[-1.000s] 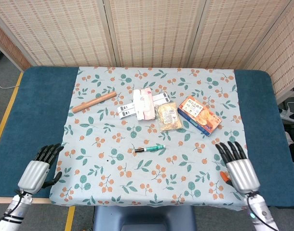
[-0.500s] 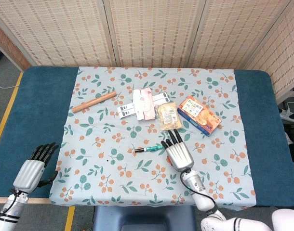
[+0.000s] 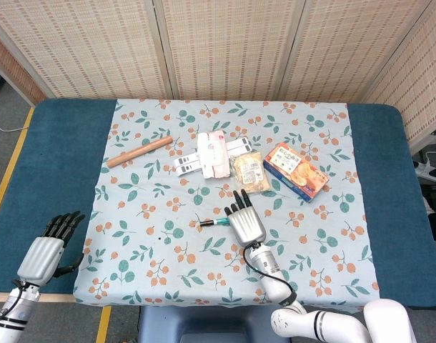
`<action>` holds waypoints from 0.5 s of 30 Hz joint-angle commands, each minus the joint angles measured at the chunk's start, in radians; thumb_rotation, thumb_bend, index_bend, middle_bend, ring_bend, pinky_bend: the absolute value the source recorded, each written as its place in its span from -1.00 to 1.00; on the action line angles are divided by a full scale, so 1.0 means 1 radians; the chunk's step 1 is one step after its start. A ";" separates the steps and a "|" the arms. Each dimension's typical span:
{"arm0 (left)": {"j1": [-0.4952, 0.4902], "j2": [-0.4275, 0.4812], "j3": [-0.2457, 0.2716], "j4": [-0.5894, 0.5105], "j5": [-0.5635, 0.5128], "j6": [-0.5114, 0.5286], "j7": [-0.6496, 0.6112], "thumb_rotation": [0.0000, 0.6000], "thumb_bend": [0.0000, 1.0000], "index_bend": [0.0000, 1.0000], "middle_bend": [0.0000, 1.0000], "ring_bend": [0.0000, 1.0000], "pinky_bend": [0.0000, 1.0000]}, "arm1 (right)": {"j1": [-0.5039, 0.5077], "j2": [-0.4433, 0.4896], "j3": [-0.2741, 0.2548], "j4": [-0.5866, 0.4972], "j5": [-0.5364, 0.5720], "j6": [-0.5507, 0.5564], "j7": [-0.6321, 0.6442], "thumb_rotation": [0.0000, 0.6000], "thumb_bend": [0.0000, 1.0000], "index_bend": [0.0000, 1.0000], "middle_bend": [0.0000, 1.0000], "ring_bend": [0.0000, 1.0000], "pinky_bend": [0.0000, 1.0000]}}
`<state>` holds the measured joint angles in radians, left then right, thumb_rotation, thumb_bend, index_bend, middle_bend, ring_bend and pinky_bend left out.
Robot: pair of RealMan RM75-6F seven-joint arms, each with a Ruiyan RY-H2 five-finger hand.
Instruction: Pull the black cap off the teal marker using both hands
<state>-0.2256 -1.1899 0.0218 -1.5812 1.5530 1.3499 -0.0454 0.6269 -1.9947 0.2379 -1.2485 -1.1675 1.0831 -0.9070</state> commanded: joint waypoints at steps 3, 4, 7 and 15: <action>-0.001 -0.002 -0.002 -0.001 -0.002 -0.003 0.002 1.00 -0.25 -1.00 -1.00 -1.00 -0.88 | 0.010 -0.019 -0.011 0.033 0.003 0.012 0.002 1.00 -0.45 -0.31 -0.29 -1.00 -1.00; -0.002 -0.002 -0.003 -0.002 -0.003 -0.004 0.003 1.00 -0.25 -1.00 -1.00 -1.00 -0.88 | 0.012 -0.023 -0.014 0.040 -0.002 0.016 0.007 1.00 -0.45 -0.30 -0.28 -1.00 -1.00; -0.003 -0.004 -0.004 -0.002 -0.006 -0.008 0.007 1.00 -0.25 -1.00 -1.00 -1.00 -0.88 | 0.017 -0.034 -0.018 0.062 -0.011 0.030 0.021 1.00 -0.45 -0.24 -0.25 -0.99 -1.00; -0.004 -0.005 -0.008 0.000 -0.014 -0.014 0.009 1.00 -0.25 -1.00 -1.00 -1.00 -0.88 | 0.031 -0.065 -0.020 0.111 -0.004 0.032 0.027 1.00 -0.45 -0.19 -0.22 -0.96 -1.00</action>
<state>-0.2295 -1.1948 0.0136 -1.5817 1.5391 1.3361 -0.0362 0.6555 -2.0569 0.2189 -1.1406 -1.1724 1.1156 -0.8791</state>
